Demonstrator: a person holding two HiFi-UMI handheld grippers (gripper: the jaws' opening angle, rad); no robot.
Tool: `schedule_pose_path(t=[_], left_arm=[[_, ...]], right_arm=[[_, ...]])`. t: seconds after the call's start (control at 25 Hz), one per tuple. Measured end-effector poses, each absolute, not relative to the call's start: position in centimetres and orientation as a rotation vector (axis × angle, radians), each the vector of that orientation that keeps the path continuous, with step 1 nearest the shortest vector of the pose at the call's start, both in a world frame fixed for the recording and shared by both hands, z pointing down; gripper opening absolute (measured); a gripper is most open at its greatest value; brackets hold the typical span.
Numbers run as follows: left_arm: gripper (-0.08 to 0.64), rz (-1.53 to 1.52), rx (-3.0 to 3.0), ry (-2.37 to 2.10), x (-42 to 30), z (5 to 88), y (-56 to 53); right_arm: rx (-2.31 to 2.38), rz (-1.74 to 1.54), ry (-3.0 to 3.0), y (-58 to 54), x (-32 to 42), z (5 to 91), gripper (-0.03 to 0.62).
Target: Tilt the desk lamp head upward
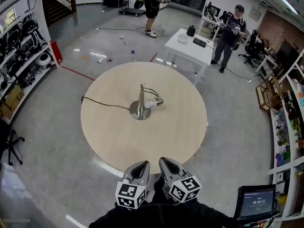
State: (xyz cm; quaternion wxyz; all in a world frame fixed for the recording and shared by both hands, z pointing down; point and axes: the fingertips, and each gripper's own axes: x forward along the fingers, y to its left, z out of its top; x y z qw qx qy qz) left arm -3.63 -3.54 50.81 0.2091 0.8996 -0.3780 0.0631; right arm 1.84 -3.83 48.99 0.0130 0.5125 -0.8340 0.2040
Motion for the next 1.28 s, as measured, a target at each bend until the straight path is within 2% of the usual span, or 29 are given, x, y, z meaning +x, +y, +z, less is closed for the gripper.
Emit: schedule_pose_path(t=[0.24,0.6,1.04,1.28], left_arm=[[0.006,0.127,2.487,-1.145,-3.6,49.7,-8.1],[0.006,0.105,2.486,-1.267,1.2,48.1,-16.8],[0.008,0.228,2.449,-1.42,3.0,50.7,-24.6],[0.017,0.298,2.41,-1.432,1.5,53.0,-28.8]], right_arm=[[1.498,0.631,-2.682,-8.9,1.9,48.7,-0.002],[1.445,0.652,-2.76,-18.7,7.8,47.5,-0.002],[1.528,0.891,-2.645,-27.6,15.2,52.8,0.0],[1.543,0.942,-2.578,-31.1,14.6,55.5,0.044]])
